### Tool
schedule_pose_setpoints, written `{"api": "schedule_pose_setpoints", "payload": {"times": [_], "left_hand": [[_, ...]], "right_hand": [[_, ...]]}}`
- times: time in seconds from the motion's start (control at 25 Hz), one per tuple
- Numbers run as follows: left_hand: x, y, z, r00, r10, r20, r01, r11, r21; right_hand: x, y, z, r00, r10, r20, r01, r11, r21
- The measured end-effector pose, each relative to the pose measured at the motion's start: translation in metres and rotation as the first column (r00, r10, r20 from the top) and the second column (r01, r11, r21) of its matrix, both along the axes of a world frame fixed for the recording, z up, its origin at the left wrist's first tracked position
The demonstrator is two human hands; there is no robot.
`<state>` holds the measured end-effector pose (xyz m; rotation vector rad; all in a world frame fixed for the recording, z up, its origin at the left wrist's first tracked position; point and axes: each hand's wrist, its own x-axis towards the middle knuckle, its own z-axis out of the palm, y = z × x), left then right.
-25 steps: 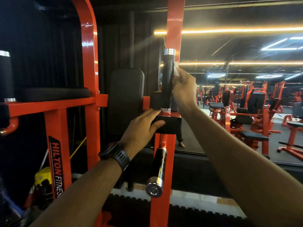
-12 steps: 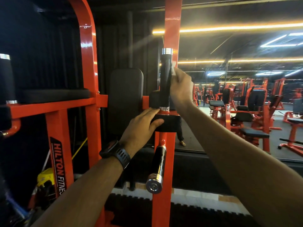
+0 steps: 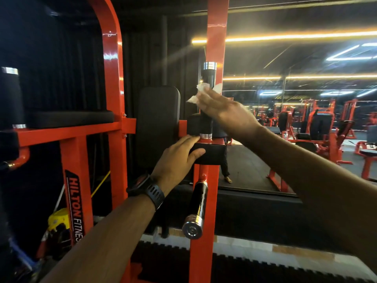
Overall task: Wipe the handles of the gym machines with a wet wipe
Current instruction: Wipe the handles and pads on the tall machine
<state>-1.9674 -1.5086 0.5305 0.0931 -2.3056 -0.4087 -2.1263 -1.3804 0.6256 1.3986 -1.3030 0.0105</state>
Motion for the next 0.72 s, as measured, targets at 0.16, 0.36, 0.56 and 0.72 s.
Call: {"api": "schedule_pose_setpoints", "payload": {"times": [0.16, 0.36, 0.56, 0.72], "left_hand": [[0.002, 0.002, -0.001, 1.0, 0.006, 0.012, -0.006, 1.0, -0.011], [0.001, 0.003, 0.0, 1.0, 0.016, 0.016, -0.016, 1.0, -0.013], [0.003, 0.005, 0.0, 1.0, 0.023, 0.021, -0.022, 1.0, -0.011], [0.003, 0.005, 0.001, 1.0, 0.018, 0.022, -0.018, 1.0, -0.021]], "right_hand": [[0.002, 0.004, 0.018, 0.999, -0.044, 0.022, 0.045, 0.998, -0.043], [0.01, -0.003, 0.01, 0.967, -0.137, -0.215, 0.157, 0.984, 0.079], [0.014, -0.009, 0.037, 0.971, -0.193, -0.144, 0.18, 0.979, -0.099], [0.008, -0.001, 0.047, 0.975, -0.17, -0.141, 0.163, 0.985, -0.058]]}}
